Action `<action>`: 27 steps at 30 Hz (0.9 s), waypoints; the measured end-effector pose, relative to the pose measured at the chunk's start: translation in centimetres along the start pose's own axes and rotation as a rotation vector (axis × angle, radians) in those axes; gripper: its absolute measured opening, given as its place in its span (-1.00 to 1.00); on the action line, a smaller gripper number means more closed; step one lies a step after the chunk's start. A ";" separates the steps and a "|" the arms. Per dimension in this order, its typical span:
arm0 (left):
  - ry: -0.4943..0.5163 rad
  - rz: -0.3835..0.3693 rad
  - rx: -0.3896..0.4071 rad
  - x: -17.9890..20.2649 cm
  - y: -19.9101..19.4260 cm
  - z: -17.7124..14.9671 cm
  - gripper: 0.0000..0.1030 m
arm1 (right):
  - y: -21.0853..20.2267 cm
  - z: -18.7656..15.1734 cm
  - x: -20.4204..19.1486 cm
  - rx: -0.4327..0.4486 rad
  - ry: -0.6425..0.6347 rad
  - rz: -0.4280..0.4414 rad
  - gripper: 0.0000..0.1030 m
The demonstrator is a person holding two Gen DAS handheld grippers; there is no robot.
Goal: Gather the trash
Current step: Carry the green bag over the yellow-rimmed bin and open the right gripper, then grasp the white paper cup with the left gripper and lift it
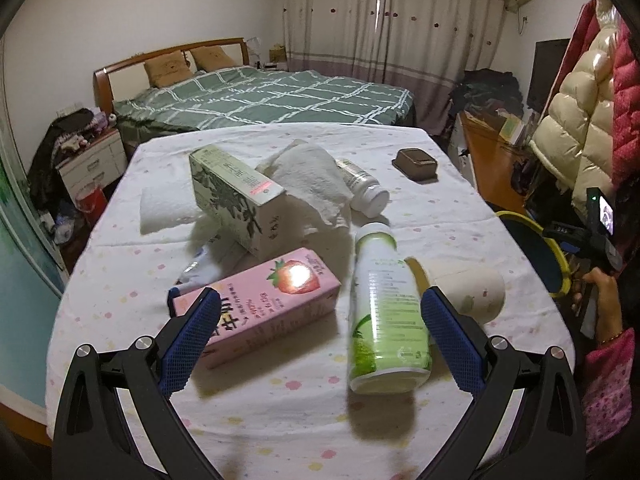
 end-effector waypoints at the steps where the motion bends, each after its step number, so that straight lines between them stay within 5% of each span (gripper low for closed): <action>1: 0.002 -0.017 -0.004 0.4 0.0 -0.1 0.91 | -0.4 0.1 -0.2 0.008 -0.002 0.004 0.21; 10: 0.150 -0.195 -0.074 10.3 1.2 -2.1 0.91 | -2.1 0.7 -1.1 0.040 -0.018 0.028 0.28; 18: 0.141 -0.098 -0.116 11.9 4.3 -3.3 0.91 | -2.9 0.3 -1.1 0.053 -0.017 0.064 0.28; 27: 0.206 -0.149 -0.166 15.4 5.5 -5.4 0.91 | -3.5 0.0 -1.4 0.066 -0.008 0.103 0.29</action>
Point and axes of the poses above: each gripper's, at about its wrist camera, not at the fingertips, and y roughly the way its jaws point, x to its right, z to its top, the point moved 10 cm from there along y, roughly the way its jaws point, and after that the axes turned 11 degrees about -y, right-handed, at the moved point
